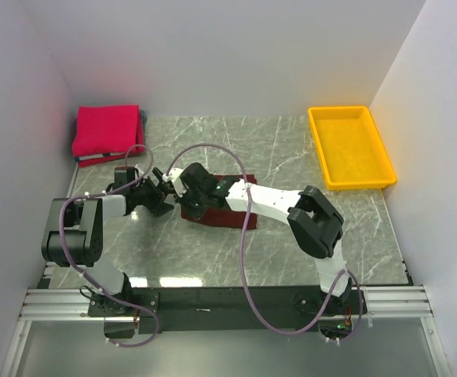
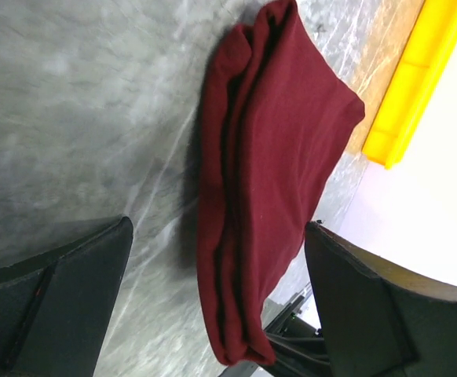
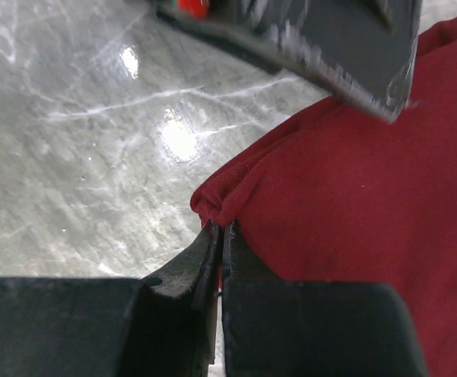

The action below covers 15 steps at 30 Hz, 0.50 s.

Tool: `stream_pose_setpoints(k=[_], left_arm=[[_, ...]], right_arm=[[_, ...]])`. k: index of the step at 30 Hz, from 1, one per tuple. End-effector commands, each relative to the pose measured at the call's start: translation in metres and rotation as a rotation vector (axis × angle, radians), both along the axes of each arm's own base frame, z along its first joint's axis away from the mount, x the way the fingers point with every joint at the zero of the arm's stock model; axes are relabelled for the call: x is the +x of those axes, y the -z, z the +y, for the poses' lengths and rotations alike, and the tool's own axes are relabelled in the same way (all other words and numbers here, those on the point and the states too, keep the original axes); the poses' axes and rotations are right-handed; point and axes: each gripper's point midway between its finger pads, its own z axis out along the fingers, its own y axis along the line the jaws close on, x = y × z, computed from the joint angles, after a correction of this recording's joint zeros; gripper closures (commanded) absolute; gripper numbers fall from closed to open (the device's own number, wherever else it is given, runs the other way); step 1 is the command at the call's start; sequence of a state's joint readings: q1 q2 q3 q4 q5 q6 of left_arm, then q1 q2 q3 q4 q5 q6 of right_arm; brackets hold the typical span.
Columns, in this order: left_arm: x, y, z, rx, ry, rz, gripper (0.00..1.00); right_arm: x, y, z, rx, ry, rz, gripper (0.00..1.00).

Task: Fold and stack the t-shirts
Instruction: Fold the tshirt

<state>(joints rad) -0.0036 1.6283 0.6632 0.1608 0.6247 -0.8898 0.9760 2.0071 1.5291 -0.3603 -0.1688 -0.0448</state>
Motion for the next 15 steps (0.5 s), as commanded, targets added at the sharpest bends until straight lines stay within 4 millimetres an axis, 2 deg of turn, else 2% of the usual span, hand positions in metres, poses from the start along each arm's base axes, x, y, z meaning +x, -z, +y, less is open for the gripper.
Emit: stream_pose_setpoints(k=[1,4,9,13,15], left_arm=[[-0.021,0.029,-0.006,0.046,-0.009,0.103,0.01],[-0.024,0.029,-0.022,0.017,0.000,0.117,0.01],[-0.014,0.030,-0.035,-0.011,-0.026,0.145,0.05],[-0.012,0.036,-0.040,-0.008,-0.053,0.188,0.14],[-0.008,0.031,-0.041,-0.010,-0.069,0.165,0.20]], right_arm=[[0.001,-0.037,0.007,0.090,0.000,-0.022,1.00],[0.002,-0.039,0.011,0.099,0.000,-0.017,1.00],[0.009,-0.038,0.016,0.097,0.028,-0.022,1.00],[0.022,-0.044,0.023,0.100,0.054,-0.057,1.00],[0.024,-0.046,0.026,0.113,0.076,-0.042,1.00]])
